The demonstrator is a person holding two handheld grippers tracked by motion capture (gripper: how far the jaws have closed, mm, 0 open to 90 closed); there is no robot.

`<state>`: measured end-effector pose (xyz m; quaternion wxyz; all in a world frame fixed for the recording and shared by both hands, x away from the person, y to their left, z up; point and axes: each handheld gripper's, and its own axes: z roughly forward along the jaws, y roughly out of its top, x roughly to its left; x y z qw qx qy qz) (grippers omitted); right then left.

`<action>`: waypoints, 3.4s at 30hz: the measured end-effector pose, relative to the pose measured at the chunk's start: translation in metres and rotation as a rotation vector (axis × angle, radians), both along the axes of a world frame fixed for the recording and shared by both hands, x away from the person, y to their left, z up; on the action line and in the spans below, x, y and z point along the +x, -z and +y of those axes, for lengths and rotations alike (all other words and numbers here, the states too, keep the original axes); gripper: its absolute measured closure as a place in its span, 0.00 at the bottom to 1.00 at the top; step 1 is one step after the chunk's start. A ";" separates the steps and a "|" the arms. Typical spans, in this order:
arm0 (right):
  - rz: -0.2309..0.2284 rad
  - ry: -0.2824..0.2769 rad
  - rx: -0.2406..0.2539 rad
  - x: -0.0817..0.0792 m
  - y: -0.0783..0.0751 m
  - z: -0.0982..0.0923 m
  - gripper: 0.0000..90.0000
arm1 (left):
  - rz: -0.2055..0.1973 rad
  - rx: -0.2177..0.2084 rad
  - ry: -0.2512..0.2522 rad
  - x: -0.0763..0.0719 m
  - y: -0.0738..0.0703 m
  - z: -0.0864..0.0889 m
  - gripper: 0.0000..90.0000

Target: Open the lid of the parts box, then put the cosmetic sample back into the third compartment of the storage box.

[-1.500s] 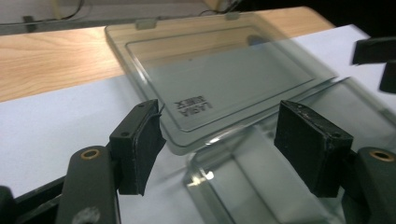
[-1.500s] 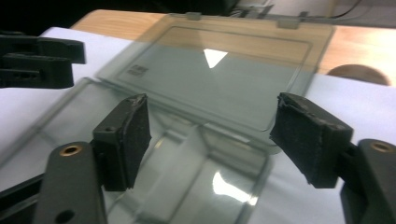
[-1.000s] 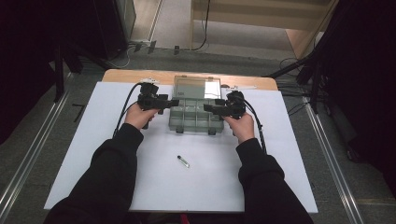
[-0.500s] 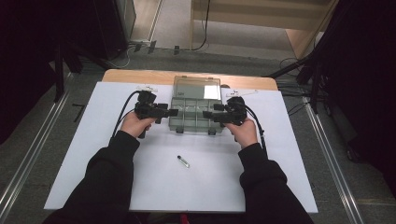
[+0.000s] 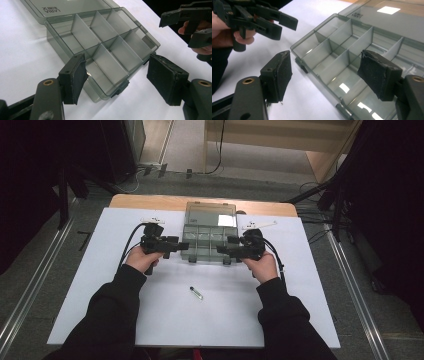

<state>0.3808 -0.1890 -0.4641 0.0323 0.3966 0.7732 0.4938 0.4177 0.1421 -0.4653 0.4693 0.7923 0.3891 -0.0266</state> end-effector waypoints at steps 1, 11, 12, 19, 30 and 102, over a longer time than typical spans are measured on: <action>0.003 -0.003 -0.003 -0.001 0.000 0.000 0.31 | -0.003 0.010 0.004 -0.002 0.000 0.001 0.35; 0.027 -0.027 0.006 -0.017 0.001 -0.002 0.31 | -0.011 0.015 0.024 -0.023 0.002 0.010 0.35; 0.031 -0.031 0.005 -0.018 0.001 -0.002 0.31 | -0.014 0.014 0.026 -0.026 0.002 0.011 0.35; 0.039 -0.053 -0.005 -0.032 0.003 0.002 0.30 | -0.036 0.017 0.039 -0.038 0.001 0.019 0.35; 0.049 -0.078 -0.048 -0.048 0.013 0.003 0.30 | -0.047 0.002 0.062 -0.050 -0.004 0.025 0.35; 0.116 -0.258 -0.102 -0.089 0.025 0.026 0.29 | -0.070 0.052 0.100 -0.134 0.019 0.062 0.35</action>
